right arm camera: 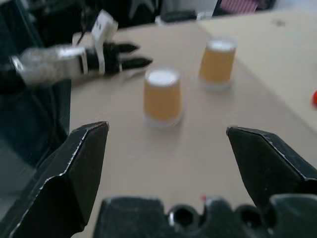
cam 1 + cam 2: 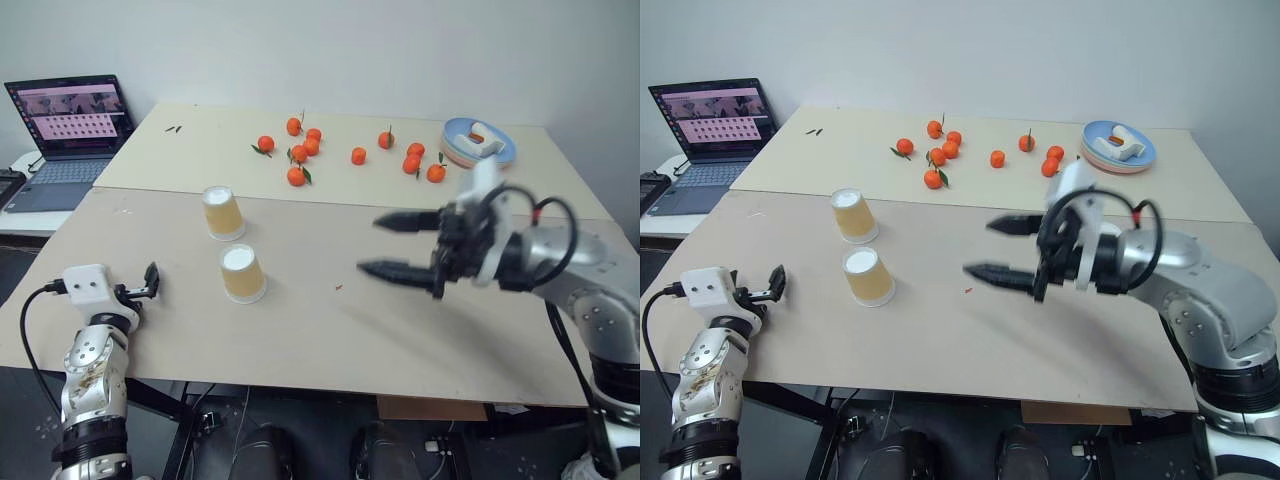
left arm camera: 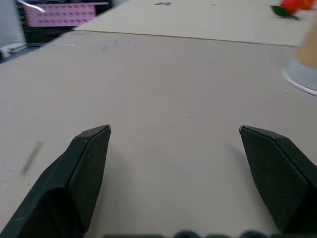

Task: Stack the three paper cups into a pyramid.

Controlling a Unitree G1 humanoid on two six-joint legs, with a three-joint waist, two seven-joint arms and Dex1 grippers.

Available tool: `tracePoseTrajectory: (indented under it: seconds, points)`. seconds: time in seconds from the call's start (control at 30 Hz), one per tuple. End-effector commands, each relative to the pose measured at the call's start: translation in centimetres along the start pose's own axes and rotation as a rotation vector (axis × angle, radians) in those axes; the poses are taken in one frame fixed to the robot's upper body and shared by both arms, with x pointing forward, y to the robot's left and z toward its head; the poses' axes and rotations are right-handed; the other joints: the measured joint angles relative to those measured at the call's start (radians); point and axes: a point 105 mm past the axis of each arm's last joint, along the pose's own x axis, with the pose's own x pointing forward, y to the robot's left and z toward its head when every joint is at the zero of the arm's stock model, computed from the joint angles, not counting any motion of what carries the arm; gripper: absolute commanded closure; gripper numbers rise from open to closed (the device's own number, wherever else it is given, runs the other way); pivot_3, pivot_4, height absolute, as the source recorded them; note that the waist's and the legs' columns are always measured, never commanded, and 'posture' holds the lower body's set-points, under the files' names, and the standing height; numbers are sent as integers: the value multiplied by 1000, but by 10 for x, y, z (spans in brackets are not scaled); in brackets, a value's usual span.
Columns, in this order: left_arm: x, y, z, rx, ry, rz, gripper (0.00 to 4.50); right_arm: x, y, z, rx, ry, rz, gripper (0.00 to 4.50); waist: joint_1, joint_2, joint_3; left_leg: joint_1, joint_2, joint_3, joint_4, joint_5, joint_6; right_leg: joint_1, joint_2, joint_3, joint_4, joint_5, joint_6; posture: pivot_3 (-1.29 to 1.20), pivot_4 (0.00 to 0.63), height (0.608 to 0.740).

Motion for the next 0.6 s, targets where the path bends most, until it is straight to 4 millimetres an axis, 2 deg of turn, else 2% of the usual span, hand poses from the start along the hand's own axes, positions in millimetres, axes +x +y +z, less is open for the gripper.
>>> tracePoseTrajectory:
  seconds: [0.03, 0.17, 0.33, 0.47, 0.6]
  points:
    - [-13, -49, 16, 82, 19, -374, 74, 14, 4, -8, -82, 37, 39, 0, -1, 0, 0, 0, 1, 0, 0, 0, 0, 0, 0, -1, -1, 0, 0, 0, 150, 669]
    - [-25, -64, 32, 177, 69, -585, 74, 27, -1, -10, -102, 24, 39, 0, -1, 0, 1, -2, 2, 0, 0, 0, -1, -2, 1, -3, -1, 0, -1, 0, 150, 669]
    - [-30, -75, 48, 278, 104, -767, 74, 31, -7, -11, -107, 9, 8, 0, 1, 1, 1, -3, 2, 0, 0, 1, -1, -2, 1, -3, -2, 0, -2, 0, 150, 669]
    - [-24, -91, 61, 322, 88, -889, 74, 32, -10, -13, -111, 6, -25, 0, 4, 2, 1, -3, 2, -1, 0, 1, -2, -2, 1, -5, -3, 0, -1, 0, 150, 669]
    - [-5, -111, 81, 315, 27, -957, 74, 32, -11, -14, -112, 3, -48, 0, 4, 1, 2, -4, 2, -1, 0, 1, -1, -1, 1, -6, -3, 0, -1, 0, 150, 669]
